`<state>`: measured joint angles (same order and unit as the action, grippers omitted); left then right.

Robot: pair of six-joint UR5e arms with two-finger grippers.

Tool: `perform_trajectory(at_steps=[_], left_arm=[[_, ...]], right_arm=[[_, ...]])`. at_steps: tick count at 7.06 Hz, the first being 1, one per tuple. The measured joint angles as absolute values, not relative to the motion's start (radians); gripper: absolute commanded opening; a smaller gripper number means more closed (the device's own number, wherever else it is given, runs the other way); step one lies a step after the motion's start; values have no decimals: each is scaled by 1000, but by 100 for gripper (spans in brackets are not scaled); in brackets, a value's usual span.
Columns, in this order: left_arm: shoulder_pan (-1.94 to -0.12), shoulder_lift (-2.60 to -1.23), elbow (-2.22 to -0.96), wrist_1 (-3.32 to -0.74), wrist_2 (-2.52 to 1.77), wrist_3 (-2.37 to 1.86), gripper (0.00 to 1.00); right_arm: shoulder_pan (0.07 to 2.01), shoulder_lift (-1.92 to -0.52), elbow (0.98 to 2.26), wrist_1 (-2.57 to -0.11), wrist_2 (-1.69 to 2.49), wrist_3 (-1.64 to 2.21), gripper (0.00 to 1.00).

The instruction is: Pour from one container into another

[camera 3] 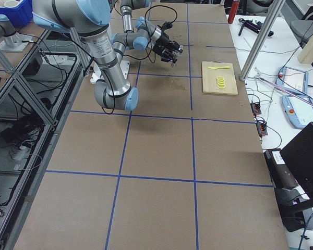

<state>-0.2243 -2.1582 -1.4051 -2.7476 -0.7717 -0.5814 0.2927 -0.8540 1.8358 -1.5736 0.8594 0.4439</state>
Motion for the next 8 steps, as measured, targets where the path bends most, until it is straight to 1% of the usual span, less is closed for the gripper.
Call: perform_trajectory(at_steps=[8], left_arm=[[-224,-2161,-1404,-2747,-773,-581,0]], right_arm=[[276,-840,1825,-1621,807,254,0]])
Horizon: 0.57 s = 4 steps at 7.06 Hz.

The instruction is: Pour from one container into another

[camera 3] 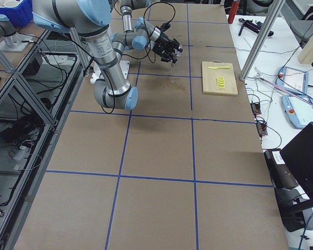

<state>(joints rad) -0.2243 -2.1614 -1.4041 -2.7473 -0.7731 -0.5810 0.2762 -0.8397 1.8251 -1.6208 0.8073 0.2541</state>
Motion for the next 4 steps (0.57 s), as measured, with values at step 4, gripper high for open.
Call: perform_trajectory(at_steps=[4], left_arm=[[-224,-2161,-1407,-2749,-773,-550,0]], right_arm=[[275,-825,1815,-1629,792,124,0]])
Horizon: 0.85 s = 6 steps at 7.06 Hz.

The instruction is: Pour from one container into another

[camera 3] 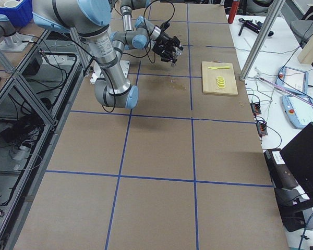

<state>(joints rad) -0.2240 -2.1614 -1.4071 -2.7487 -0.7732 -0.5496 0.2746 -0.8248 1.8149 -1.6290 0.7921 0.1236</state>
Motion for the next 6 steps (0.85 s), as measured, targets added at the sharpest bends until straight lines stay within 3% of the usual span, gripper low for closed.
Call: perform_trajectory(at_steps=[6], left_arm=[[-224,-2161,-1407,-2747,-772,-545,0]], right_arm=[[273,-807,1813,-1678,774,-42,0]])
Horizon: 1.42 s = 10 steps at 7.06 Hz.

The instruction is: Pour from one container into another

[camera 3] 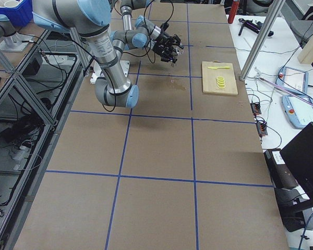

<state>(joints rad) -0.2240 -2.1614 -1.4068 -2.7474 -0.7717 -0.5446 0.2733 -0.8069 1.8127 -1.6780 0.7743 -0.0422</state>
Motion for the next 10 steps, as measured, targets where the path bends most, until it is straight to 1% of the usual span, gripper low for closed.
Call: perform_trajectory(at_steps=[8,10], left_arm=[[-223,-2161,-1412,-2747,-772,-545,0],[-223,-2161,-1413,-2747,-772,-542,0]], right_arm=[[254,-780,1786,-1698,736,-100,0],[249,-783,1811,-1675,729,-54,0]])
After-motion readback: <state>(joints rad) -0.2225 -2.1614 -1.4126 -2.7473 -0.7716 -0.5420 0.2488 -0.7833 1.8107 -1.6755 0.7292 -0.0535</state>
